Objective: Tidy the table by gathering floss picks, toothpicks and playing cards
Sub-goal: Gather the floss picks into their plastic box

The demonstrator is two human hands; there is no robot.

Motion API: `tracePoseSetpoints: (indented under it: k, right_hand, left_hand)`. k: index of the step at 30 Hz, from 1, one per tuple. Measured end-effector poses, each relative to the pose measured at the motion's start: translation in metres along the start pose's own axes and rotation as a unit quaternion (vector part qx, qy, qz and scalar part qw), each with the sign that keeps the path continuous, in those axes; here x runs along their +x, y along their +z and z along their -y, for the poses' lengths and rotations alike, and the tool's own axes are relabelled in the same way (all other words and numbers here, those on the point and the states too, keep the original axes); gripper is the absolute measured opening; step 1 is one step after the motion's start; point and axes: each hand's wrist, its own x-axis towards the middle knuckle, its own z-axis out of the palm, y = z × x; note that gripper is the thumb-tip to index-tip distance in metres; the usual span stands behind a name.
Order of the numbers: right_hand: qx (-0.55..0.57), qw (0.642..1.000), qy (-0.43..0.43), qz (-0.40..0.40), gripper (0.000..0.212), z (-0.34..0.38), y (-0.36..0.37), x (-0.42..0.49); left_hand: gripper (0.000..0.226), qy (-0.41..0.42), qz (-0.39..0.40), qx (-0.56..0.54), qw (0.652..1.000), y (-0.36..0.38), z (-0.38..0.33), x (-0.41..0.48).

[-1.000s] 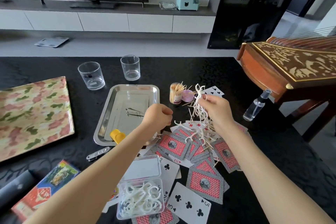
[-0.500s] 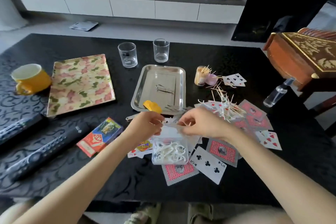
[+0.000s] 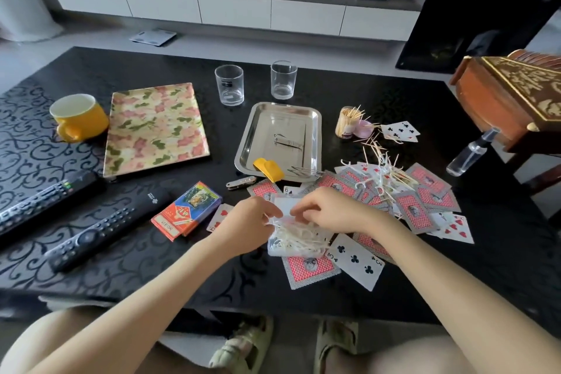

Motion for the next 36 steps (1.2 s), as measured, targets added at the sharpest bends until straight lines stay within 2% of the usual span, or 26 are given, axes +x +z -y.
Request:
tracePoseSetpoints:
  k: [5, 8, 11, 15, 21, 28, 33, 36]
  right_hand:
    - [0.126, 0.990, 0.000, -0.068, 0.040, -0.016, 0.000, -0.015]
    - [0.067, 0.988, 0.013, -0.141, 0.030, -0.026, 0.004, -0.027]
    - [0.006, 0.990, 0.051, -0.133, 0.027, -0.036, 0.013, -0.041]
    - [0.057, 0.988, 0.096, -0.110, 0.024, -0.040, 0.028, -0.050]
    - [0.043, 0.980, 0.096, -0.166, 0.014, -0.028, 0.041, -0.044]
    - [-0.067, 0.978, 0.080, -0.182, 0.020, -0.010, 0.052, -0.037]
    - [0.009, 0.967, 0.082, -0.243, 0.025, -0.022, 0.048, -0.035]
    - [0.012, 0.964, 0.069, -0.257, 0.028, -0.025, 0.049, -0.031]
  left_hand:
    - [0.039, 0.074, -0.024, 0.077, 0.994, 0.012, 0.005, 0.004]
    - [0.041, 0.136, -0.035, 0.104, 0.985, 0.019, 0.004, 0.007]
    - [0.037, 0.167, -0.031, 0.132, 0.977, 0.023, 0.004, 0.009]
    - [0.035, 0.166, -0.039, 0.121, 0.978, 0.025, 0.008, 0.010]
    - [0.036, 0.166, -0.036, 0.014, 0.985, 0.027, 0.018, 0.006]
    - [0.017, 0.143, -0.062, 0.030, 0.987, 0.028, 0.019, -0.001]
    - [0.017, 0.130, -0.095, 0.038, 0.986, 0.033, 0.018, 0.001]
    - [0.019, 0.123, -0.116, 0.037, 0.985, 0.036, 0.016, 0.002]
